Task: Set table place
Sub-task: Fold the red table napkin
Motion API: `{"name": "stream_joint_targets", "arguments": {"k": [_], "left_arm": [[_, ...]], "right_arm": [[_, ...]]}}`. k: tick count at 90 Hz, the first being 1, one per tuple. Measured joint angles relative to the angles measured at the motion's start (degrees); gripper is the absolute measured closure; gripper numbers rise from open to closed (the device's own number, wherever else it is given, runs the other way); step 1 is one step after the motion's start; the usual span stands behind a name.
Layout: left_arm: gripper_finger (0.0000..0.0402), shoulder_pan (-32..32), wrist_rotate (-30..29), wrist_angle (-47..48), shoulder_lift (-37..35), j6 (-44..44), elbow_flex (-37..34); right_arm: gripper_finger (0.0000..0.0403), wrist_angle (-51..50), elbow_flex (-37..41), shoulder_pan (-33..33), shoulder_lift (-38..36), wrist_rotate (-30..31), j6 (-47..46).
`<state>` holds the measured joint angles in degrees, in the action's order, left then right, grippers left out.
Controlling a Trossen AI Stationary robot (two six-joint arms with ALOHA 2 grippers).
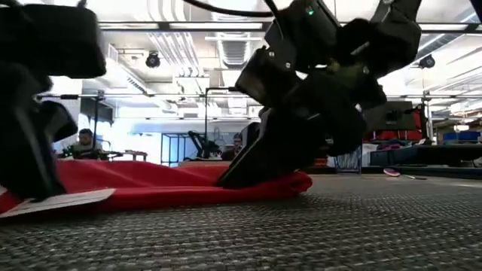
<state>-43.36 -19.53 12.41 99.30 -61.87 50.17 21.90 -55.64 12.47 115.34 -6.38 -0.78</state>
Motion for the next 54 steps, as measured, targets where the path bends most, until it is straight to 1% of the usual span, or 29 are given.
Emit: {"name": "stream_joint_targets", "arguments": {"k": [11,16,22,30,35,39,44,54], "left_arm": [[0.0326,-0.23,1.8,0.49,-3.55,-0.2,-0.23],[0.0326,-0.36,0.35,0.04,-5.72,-0.08,0.13],[0.0326,-0.09,-4.83,-0.22,-7.81,1.52,0.3],[0.0326,0.38,-15.39,-0.27,-8.45,2.73,-0.31],[0.0326,1.43,-18.5,-0.47,-8.34,2.63,-1.46],[0.0326,2.33,-18.1,-1.31,-7.73,2.04,-2.5],[0.0326,3.27,-15.82,-1.43,-6.43,0.34,-3.93],[0.0326,3.61,-10.2,-1.69,-3.86,-3.73,-6.24]], "right_arm": [[0.0276,-3.42,-0.46,-0.11,-2.66,0.35,0.43],[0.0281,-3.03,-1.19,-0.13,-4.62,0.34,0.42],[0.0286,-1.99,-2.07,-0.13,-6.82,0.38,0.92],[0.0293,0.7,-2.73,-0.42,-7.46,0.55,3.63],[0.0297,2.02,-2.72,-0.93,-6.43,0.6,5.19],[0.03,2.92,-2.63,-1.46,-5.13,1.4,5.77],[0.0305,2.69,-2.62,-2.48,-3.72,3.49,5.67],[0.0315,-3.0,-2.61,-4.03,-1.48,3.81,5.32]]}}
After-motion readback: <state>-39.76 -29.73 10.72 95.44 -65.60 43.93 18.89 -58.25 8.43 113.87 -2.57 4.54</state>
